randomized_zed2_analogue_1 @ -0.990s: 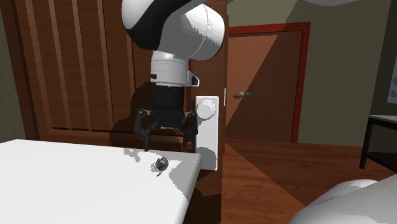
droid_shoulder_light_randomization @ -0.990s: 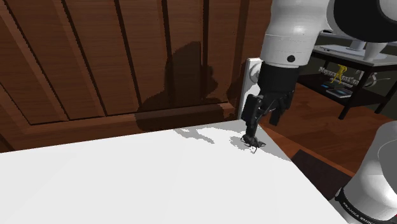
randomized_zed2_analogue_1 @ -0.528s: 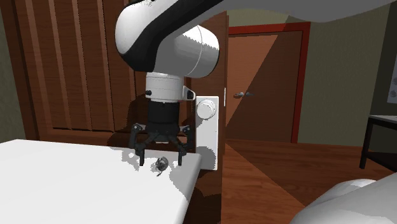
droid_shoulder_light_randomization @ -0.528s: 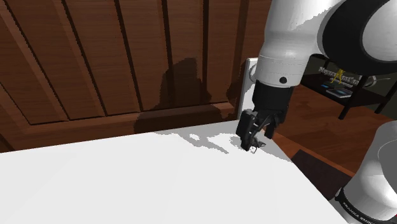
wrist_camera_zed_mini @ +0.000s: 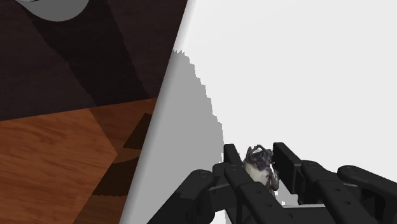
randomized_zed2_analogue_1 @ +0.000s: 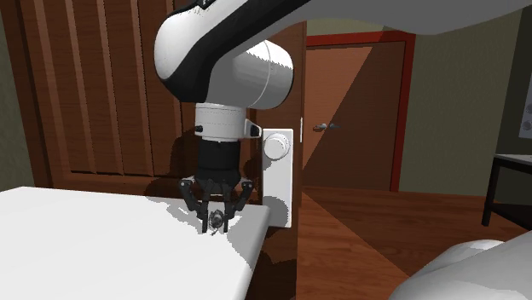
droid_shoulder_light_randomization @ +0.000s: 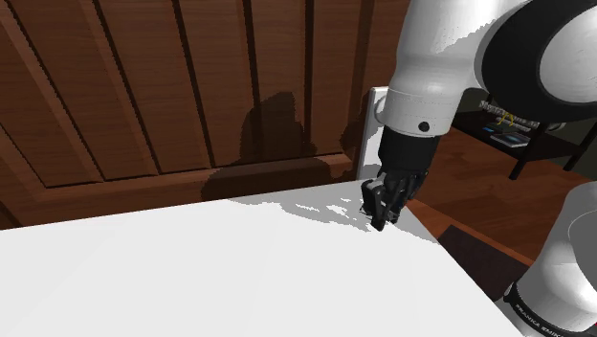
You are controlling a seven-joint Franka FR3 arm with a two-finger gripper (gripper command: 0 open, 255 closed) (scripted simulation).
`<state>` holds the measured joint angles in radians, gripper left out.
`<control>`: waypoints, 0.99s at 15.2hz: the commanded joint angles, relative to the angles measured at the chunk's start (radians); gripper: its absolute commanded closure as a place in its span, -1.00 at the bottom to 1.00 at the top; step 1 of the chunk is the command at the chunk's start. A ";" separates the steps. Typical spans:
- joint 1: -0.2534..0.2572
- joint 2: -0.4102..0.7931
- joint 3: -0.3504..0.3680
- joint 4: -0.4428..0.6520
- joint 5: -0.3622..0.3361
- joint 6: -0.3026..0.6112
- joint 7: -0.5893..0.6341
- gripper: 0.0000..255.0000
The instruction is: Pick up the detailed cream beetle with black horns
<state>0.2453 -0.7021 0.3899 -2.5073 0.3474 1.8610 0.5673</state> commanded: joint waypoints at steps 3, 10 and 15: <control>0.000 0.001 0.000 0.000 -0.001 -0.001 0.000 1.00; -0.005 -0.004 -0.015 0.061 -0.015 -0.067 0.007 1.00; -0.010 -0.002 -0.029 0.128 -0.028 -0.132 0.015 1.00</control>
<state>0.2357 -0.7056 0.3625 -2.3945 0.3222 1.7429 0.5793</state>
